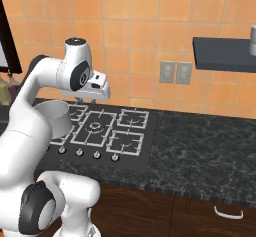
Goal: Turn off the front left burner of the stove.
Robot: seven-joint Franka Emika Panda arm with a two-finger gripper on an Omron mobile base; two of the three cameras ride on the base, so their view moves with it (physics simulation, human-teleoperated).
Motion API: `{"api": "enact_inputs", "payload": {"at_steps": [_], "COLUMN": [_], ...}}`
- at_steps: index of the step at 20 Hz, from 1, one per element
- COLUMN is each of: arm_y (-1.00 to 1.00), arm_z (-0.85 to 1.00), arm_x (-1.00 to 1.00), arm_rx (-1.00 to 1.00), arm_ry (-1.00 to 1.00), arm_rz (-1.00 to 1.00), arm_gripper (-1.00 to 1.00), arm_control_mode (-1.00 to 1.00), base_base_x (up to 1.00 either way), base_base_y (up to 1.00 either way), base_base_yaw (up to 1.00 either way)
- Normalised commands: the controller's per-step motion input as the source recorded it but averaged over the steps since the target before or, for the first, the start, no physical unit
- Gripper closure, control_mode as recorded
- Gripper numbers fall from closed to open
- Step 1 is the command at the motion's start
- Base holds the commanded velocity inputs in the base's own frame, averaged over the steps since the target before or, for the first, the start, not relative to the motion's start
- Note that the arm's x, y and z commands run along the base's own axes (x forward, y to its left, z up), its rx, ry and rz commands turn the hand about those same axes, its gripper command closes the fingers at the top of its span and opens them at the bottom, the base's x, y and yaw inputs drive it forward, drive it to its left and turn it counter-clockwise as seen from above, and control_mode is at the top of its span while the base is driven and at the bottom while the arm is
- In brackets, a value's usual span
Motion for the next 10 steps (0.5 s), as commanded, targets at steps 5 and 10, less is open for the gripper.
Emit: {"api": "enact_inputs", "payload": {"at_steps": [5,10], "arm_y": [0.1,0.81], "arm_z": [-0.01,-0.24], "arm_x": [-0.08,0.0], "arm_rx": [-0.01,0.0], "arm_ry": [-0.01,0.07], "arm_rz": [0.0,0.0], "arm_gripper": [-1.0,-1.0], "arm_control_mode": [-1.0,-1.0], "base_base_x": [0.0,0.0], "base_base_y": [0.0,0.0], "base_base_yaw": [0.0,0.0]}}
